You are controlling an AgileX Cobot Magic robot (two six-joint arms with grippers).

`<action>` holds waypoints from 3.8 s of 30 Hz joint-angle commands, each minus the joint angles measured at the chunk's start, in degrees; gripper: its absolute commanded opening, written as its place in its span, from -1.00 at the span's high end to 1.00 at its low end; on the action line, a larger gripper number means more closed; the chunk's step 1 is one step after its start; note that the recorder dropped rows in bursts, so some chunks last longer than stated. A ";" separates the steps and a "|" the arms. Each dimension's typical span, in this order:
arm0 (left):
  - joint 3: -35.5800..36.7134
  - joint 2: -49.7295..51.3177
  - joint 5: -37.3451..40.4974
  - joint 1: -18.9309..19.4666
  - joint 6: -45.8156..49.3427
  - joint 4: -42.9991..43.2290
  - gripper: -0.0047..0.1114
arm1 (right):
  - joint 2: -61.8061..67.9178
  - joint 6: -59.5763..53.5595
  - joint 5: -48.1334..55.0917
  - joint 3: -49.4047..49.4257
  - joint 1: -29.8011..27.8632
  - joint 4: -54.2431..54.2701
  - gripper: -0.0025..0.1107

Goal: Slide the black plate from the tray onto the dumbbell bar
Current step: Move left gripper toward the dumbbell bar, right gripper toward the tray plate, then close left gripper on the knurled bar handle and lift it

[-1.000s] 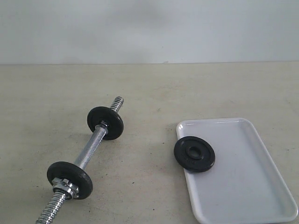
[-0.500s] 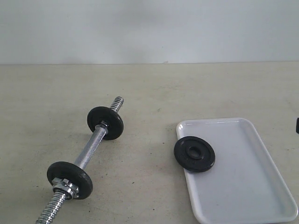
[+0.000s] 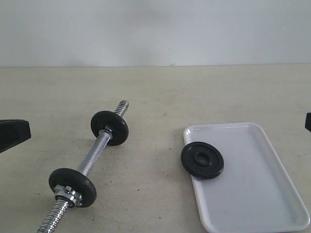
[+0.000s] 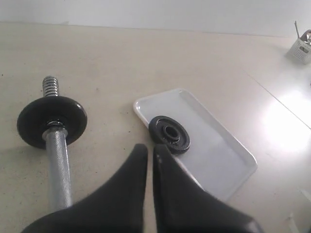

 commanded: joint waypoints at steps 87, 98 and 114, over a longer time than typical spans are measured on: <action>-27.19 58.36 -28.16 -23.79 -41.51 46.93 0.84 | 35.41 -28.20 9.36 -7.75 0.16 15.25 0.96; -30.67 58.36 -20.03 -23.79 -41.51 48.44 0.84 | 35.41 -28.20 9.90 -7.75 0.16 15.25 0.96; -30.81 58.36 -17.43 -23.79 -42.84 53.53 0.28 | 35.41 -28.44 10.16 -7.75 0.16 17.09 0.96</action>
